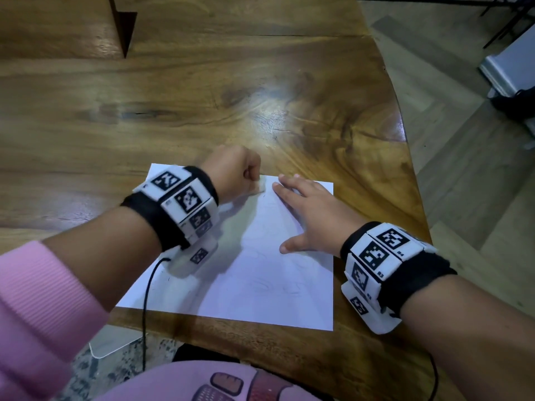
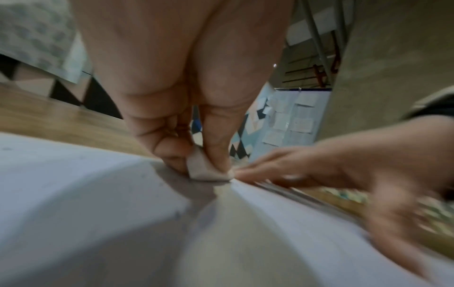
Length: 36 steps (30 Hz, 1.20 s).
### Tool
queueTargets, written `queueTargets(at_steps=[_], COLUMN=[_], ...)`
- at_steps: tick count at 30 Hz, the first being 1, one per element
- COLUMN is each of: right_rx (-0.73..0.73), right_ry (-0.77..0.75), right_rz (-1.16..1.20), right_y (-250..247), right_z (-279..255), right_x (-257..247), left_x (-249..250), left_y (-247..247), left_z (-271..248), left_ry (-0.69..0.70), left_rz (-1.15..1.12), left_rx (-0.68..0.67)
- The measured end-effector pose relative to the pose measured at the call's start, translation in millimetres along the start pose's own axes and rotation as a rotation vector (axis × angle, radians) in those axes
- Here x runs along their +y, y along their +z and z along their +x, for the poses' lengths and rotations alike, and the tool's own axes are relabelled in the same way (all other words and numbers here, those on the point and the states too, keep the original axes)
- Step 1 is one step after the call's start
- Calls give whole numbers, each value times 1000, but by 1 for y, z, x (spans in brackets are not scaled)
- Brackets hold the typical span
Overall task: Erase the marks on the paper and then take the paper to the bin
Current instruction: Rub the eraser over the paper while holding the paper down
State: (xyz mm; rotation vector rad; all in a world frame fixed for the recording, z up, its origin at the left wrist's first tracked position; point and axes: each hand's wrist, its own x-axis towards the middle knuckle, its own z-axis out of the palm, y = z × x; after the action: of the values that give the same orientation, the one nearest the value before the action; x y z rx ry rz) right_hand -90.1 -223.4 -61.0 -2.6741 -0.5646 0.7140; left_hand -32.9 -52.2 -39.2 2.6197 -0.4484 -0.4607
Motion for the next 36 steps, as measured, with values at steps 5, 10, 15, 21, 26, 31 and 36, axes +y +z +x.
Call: queueTargets(at_steps=[5, 10, 15, 21, 26, 31, 36], right_rx=[-6, -4, -7, -11, -16, -5, 2], right_ry=[3, 0, -3, -5, -6, 13, 32], right_rz=[23, 14, 33, 27, 32, 54, 73], right_y=[0, 0, 0, 2, 3, 3, 3], right_z=[0, -1, -1, 0, 0, -1, -2], right_x=[0, 0, 1, 2, 4, 1, -1], left_x=[-8, 1, -11, 0, -14, -6, -13], left_y=[6, -1, 8, 0, 15, 5, 12], left_z=[-17, 6, -26, 4, -40, -4, -32], left_ry=[62, 30, 111, 44, 140, 39, 62], left_rz=[24, 18, 63, 39, 38, 13, -12], left_rx=[-189, -25, -316, -26, -282, -12, -151])
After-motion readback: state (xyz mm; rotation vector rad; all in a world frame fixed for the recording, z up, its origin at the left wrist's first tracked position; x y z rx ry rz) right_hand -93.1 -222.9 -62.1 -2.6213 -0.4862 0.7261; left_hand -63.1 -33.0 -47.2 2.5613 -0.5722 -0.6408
